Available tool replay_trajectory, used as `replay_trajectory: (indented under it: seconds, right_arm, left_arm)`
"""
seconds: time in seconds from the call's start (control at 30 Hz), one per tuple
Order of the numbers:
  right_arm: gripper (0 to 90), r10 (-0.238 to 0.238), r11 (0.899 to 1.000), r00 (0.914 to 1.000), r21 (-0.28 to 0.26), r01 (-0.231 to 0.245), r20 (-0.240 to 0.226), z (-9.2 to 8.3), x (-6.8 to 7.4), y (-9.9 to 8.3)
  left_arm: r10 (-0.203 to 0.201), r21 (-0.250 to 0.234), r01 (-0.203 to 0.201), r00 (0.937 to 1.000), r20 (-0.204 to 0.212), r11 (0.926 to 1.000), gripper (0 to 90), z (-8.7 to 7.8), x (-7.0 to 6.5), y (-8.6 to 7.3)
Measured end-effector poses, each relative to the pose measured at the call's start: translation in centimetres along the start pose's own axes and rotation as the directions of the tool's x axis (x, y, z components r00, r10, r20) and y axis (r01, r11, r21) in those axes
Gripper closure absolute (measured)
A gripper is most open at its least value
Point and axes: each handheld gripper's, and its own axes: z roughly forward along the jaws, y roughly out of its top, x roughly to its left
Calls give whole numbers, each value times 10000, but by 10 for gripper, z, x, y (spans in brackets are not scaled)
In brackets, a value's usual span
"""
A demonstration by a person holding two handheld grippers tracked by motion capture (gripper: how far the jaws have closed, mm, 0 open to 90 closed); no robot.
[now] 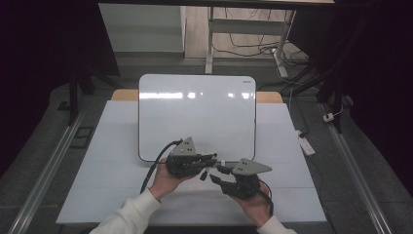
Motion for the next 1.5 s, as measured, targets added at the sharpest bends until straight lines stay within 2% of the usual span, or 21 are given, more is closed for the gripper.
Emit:
replay_trajectory:
  seconds: [0.07,0.17,0.27,0.33,0.5,0.63,0.73,0.87,1.0,1.03,1.1,1.13,1.2,1.27,1.37,1.4,1.47,1.5]
  right_arm:
    - [574,-71,9994,9979,-322,92,645,-6,9,2]
    - [617,-223,9989,9915,-376,274,1285,-4,21,4]
    - [627,-17,9998,9888,-216,49,1495,4,26,5]
    - [637,332,9993,9897,-243,-301,1390,8,27,4]
    - [734,437,9989,9812,-225,-402,1879,15,27,6]
    - [759,591,9982,9810,-202,-563,1847,14,25,5]
    - [759,934,9956,9828,-188,-916,1591,14,21,5]
    - [760,1038,9945,9824,-58,-1042,1551,17,18,4]
    - [802,1177,9930,9802,-89,-1178,1590,13,12,4]
    - [803,1153,9933,9824,-94,-1152,1470,12,11,5]
    - [803,983,9951,9840,-66,-984,1488,10,11,7]
    - [804,965,9953,9839,-88,-963,1505,8,10,9]
    - [803,946,9955,9819,-262,-915,1643,1,4,15]
    - [803,998,9949,9769,-343,-950,1892,-8,-8,21]
    - [803,1049,9944,9585,-390,-981,2652,-20,-32,28]
    - [803,1196,9928,9523,-337,-1147,2808,-22,-42,29]
    - [803,1441,9890,9418,-116,-1476,3036,-22,-60,29]
    - [803,1512,9872,9375,4,-1594,3134,-20,-68,28]
  left_arm:
    - [-59,-20,59,10000,-62,10000,813,1,0,0]
    - [-83,-50,82,9999,-141,10000,813,4,-3,0]
    - [-117,-126,114,9996,-243,9999,813,5,-5,1]
    - [-176,-244,168,9993,-317,9996,813,6,-7,0]
    - [-451,-423,436,9984,-347,9982,813,7,-8,-1]
    - [-629,-592,607,9973,-368,9964,812,8,-9,-2]
    - [-618,-650,586,9969,-481,9962,812,9,-11,-3]
    - [-559,-705,518,9967,-581,9962,812,11,-13,-4]
    - [-685,-909,651,9970,-355,9937,811,9,-12,-4]
    - [-768,-960,741,9967,-251,9926,807,8,-11,-3]
    - [-904,-1094,884,9958,-130,9901,775,7,-11,-3]
    - [-901,-1147,868,9957,-237,9896,703,5,-11,-3]
    - [-972,-1190,929,9948,-306,9885,564,-4,-11,-3]
    - [-1028,-1107,985,9941,-338,9890,475,-17,-11,-5]
    - [-1163,-801,1109,9909,-672,9906,387,-36,-10,-16]
    - [-1218,-592,1172,9892,-816,9913,368,-42,-8,-21]
    - [-1400,-137,1394,9804,-1388,9901,347,-54,-7,-33]
    - [-1491,17,1511,9772,-1512,9885,332,-61,-6,-40]
